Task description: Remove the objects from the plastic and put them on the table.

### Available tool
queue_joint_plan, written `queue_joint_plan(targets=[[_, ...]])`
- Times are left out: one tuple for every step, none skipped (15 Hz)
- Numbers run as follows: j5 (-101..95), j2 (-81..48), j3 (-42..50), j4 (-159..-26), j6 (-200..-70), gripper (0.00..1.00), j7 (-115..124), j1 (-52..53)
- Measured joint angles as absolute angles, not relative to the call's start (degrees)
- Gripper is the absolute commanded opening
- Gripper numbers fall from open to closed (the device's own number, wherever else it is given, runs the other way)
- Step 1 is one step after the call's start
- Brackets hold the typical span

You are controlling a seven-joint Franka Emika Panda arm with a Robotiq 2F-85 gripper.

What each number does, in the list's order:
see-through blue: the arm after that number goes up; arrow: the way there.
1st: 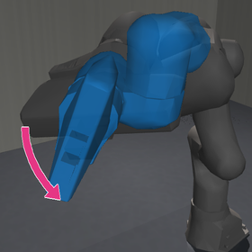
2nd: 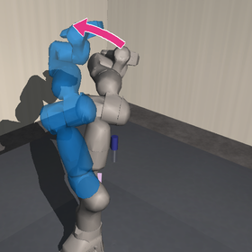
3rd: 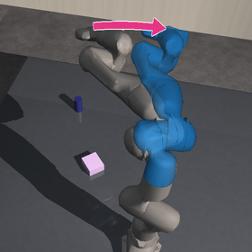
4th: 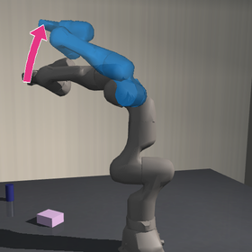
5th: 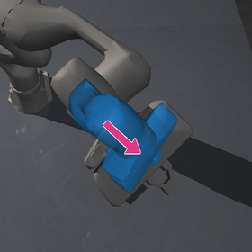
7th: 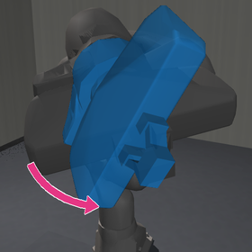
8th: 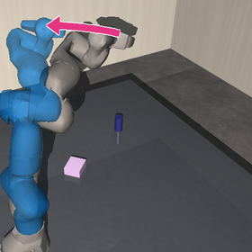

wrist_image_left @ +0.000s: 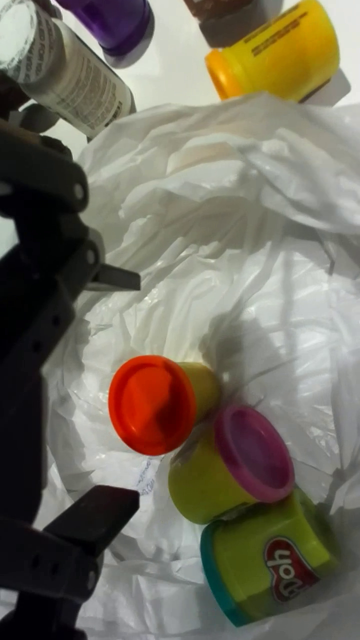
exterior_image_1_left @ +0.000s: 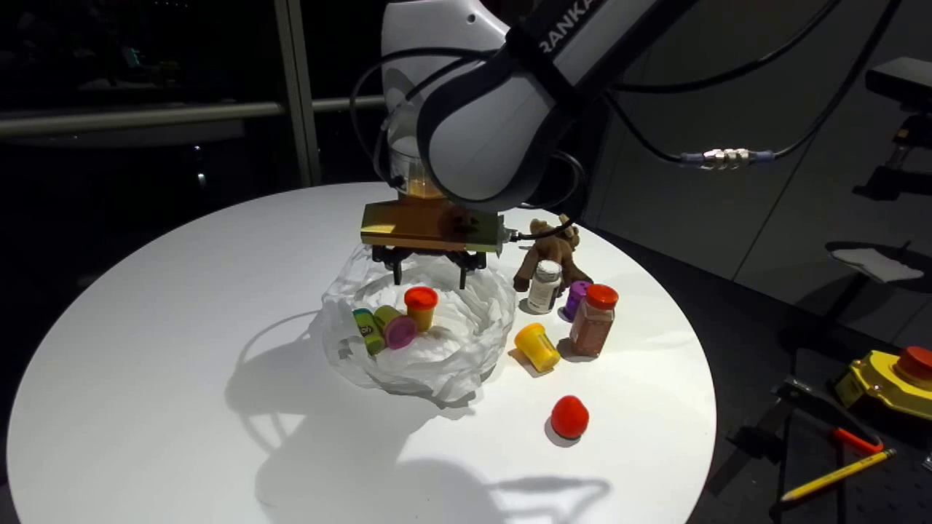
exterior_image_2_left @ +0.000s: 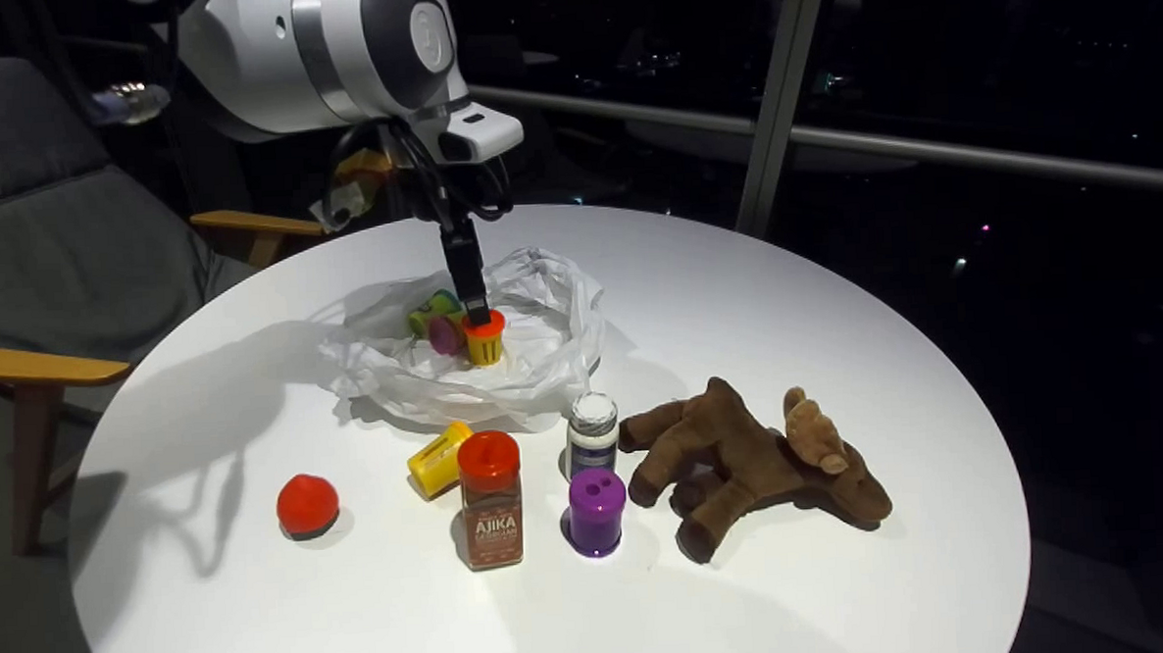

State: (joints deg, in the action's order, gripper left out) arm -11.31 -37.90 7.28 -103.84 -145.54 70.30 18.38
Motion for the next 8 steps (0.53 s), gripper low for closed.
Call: queue_joint_plan(targets=[[-10.94, -38.73, 7.15, -102.98, -145.54, 1.0, 70.12, 18.1], [-10.51, -39.6, 6.95, -102.15, -145.53, 1.0, 69.86, 17.78], [-9.94, -40.42, 6.67, -101.39, -145.52, 1.0, 69.53, 17.42], [-9.41, -41.23, 6.34, -100.68, -145.5, 1.0, 69.12, 17.07], [-8.87, -42.01, 6.07, -100.02, -145.47, 1.0, 68.7, 16.78], [-8.32, -42.75, 5.85, -99.4, -145.43, 1.0, 68.31, 16.6], [-7.89, -43.47, 5.7, -98.81, -145.4, 1.0, 68.0, 16.52], [-7.51, -44.17, 5.6, -98.24, -145.4, 0.75, 67.78, 16.51]])
